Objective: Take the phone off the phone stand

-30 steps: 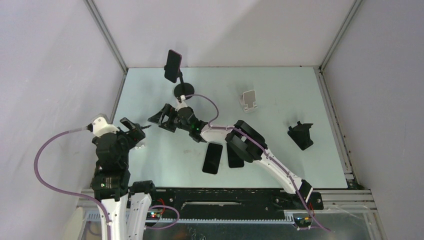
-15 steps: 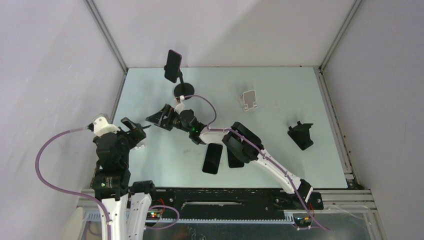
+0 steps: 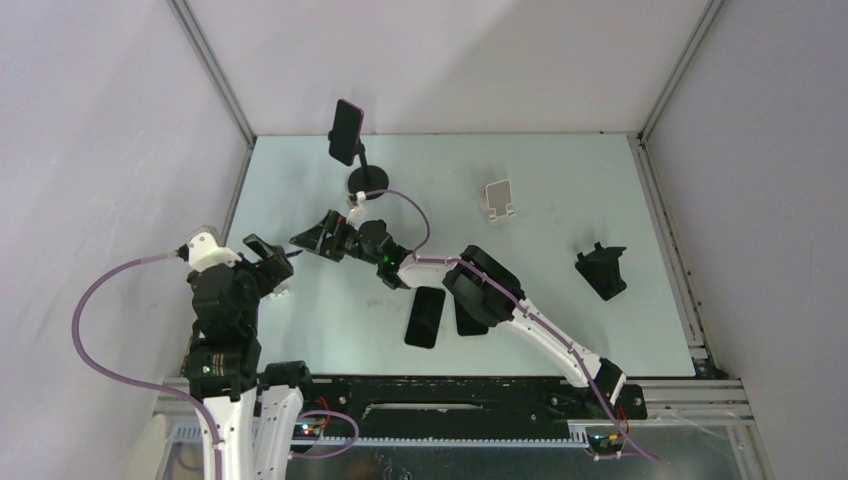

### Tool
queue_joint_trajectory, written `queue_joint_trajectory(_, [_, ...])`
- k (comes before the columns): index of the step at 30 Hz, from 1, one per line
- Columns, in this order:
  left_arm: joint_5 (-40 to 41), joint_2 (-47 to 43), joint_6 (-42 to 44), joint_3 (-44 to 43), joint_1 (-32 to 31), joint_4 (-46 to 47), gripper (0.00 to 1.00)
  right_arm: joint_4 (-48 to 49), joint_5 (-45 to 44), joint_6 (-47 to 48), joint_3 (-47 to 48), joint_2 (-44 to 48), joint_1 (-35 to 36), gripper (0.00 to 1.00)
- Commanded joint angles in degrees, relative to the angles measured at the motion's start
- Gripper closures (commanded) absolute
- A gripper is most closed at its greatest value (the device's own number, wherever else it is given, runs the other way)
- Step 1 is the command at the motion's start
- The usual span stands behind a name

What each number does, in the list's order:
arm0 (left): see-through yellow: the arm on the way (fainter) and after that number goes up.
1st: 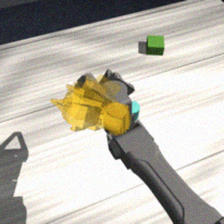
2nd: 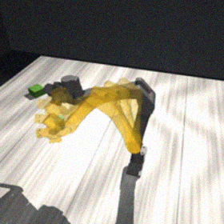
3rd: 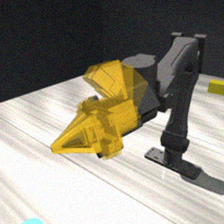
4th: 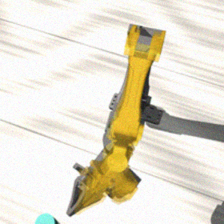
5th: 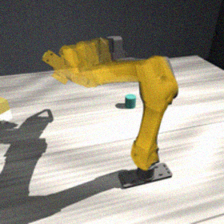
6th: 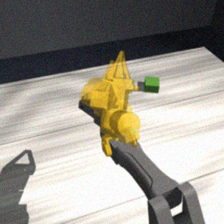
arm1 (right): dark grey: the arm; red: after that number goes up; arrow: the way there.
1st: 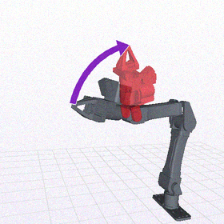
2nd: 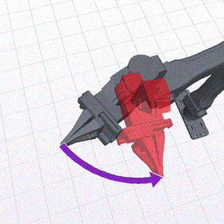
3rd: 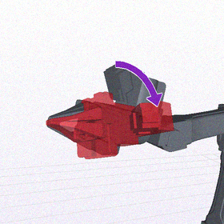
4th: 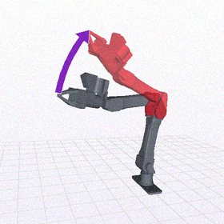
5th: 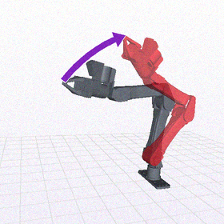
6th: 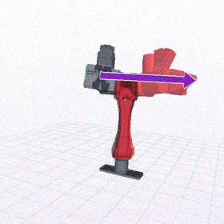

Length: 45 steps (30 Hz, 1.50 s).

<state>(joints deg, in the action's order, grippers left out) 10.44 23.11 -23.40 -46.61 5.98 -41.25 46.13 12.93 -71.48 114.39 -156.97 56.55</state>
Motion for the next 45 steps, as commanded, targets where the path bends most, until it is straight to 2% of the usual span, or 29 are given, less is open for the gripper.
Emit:
queue_joint_trajectory(1, [-1.3, 0.1, 1.5, 0.6, 0.5, 1.9, 0.05, 4.4, 2.5, 0.6, 3.9, -2.2, 0.2, 0.01])
queue_joint_trajectory(39, [-1.9, 0.1, 1.7, 0.8, 0.5, 2.2, 0.05, -6.0, 3.7, -1.2, 15.8, -7.5, 1.4, 0.01])
queue_joint_trajectory(45, [-2.1, 0.2, 1.7, 0.8, 0.5, 2.3, 0.05, -6.9, 3.1, -2.2, 16.9, -8.2, 1.5, 0.03])
